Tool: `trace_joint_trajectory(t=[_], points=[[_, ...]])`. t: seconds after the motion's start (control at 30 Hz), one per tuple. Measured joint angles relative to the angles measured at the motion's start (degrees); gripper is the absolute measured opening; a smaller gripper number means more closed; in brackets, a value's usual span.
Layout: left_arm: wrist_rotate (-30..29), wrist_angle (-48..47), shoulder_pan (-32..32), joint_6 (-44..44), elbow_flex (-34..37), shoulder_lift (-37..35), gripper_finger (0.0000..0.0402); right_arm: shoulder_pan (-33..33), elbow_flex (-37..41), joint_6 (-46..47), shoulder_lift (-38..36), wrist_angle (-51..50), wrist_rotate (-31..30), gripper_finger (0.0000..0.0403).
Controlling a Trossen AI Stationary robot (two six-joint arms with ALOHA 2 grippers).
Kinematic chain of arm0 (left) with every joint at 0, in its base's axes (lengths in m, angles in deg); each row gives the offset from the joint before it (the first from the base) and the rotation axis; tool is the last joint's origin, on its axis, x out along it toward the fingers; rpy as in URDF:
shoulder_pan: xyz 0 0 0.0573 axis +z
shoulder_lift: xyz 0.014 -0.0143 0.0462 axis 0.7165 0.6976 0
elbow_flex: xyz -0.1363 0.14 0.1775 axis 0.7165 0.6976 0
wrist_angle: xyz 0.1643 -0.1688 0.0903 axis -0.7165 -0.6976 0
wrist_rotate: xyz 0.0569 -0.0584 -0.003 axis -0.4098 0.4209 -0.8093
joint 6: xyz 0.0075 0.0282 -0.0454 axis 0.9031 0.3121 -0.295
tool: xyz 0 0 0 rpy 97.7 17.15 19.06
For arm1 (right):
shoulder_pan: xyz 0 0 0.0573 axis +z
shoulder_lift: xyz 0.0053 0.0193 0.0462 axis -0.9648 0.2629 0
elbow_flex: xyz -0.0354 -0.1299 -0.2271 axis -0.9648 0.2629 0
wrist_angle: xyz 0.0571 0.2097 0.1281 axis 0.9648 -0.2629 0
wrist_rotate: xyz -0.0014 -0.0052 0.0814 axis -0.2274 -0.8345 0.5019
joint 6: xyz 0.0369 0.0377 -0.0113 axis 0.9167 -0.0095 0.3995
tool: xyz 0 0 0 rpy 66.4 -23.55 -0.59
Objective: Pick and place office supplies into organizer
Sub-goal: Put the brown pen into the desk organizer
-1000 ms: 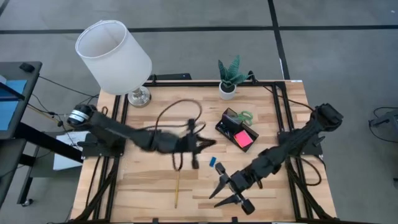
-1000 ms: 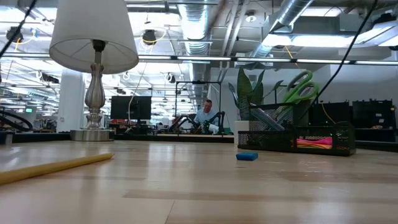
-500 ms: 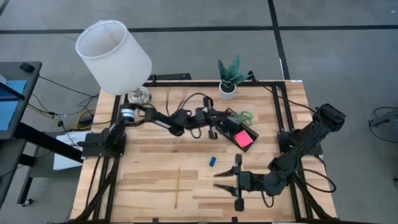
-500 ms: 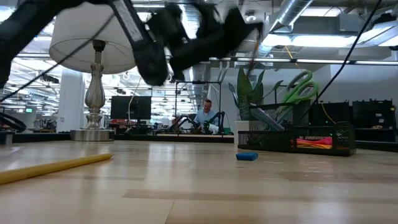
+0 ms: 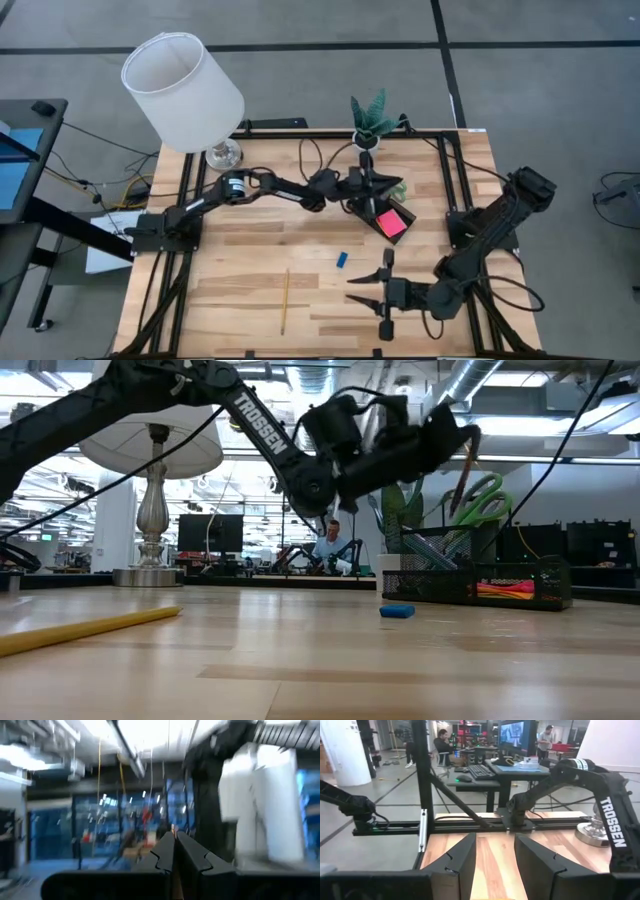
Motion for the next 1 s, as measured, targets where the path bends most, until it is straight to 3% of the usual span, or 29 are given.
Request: trace_joint_trajectory(t=[0.47, 0.7, 1.0], points=[[-2.39, -20.62, 2.53, 13.76, 0.44, -0.18, 0.0, 4.89, 0.0, 0.02, 0.04, 0.44, -0.97, 0.0127], [3.16, -23.87, 3.26, 9.72, 0.42, -0.22, 0.0, 5.19, 0.0, 0.02, 0.04, 0.44, -0.95, 0.0127], [1.98, -27.02, 2.25, 3.1, 0.4, -0.39, 0.0, 5.1, 0.0, 0.0, 0.07, 0.44, -0.95, 0.0127]])
